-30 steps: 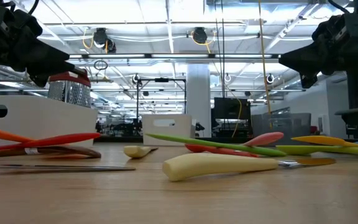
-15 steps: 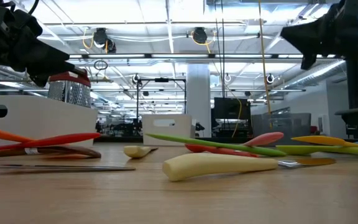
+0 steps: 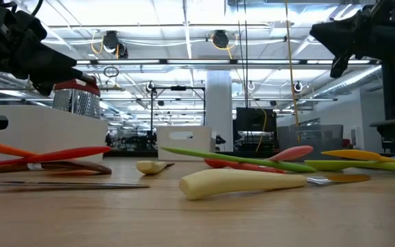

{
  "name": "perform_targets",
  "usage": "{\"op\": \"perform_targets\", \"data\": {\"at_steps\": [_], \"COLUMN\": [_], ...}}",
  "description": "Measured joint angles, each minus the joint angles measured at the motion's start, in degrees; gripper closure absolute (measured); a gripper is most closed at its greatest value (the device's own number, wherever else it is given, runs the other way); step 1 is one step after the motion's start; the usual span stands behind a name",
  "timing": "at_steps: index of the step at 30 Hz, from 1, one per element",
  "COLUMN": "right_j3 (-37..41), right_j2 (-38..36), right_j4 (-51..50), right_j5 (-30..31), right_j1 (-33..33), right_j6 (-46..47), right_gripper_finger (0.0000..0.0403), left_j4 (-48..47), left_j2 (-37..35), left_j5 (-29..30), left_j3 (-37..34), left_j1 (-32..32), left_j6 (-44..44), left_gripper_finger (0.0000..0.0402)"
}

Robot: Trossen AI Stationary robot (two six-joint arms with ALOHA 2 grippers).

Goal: Pick & Place Kitchen Items
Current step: Put the blue spatula into the black bin

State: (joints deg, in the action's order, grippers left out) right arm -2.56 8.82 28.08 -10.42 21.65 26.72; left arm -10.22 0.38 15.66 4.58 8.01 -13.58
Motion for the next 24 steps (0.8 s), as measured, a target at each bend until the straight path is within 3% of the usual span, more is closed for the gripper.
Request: {"op": "perform_targets", "data": {"at_steps": [8,18,24], "right_j3": [-14.1,-28.2,-35.3], "right_j2": [10.3,26.1,31.9], "right_j4": [-17.2,-36.0,-46.1], "right_j5": [0.8,-9.3,-10.7], "right_j1": [0.0,-0.2,-4.0], "right_j6": [-5.4,-3.4,-3.4], "right_gripper_finger": [0.0376,0.0401,0.0402], "left_j4": [0.0,0.0,0.0], "left_j2": [0.0,0.0,0.0], "left_j5": [0.0,-0.1,-0.1], "left_j3": [0.0,0.0,0.0], "left_j1": [0.0,0.0,0.0], "left_j6": [0.0,-0.1,-0.1], "left_gripper_finger": [0.0231,0.0231,0.0231]}}
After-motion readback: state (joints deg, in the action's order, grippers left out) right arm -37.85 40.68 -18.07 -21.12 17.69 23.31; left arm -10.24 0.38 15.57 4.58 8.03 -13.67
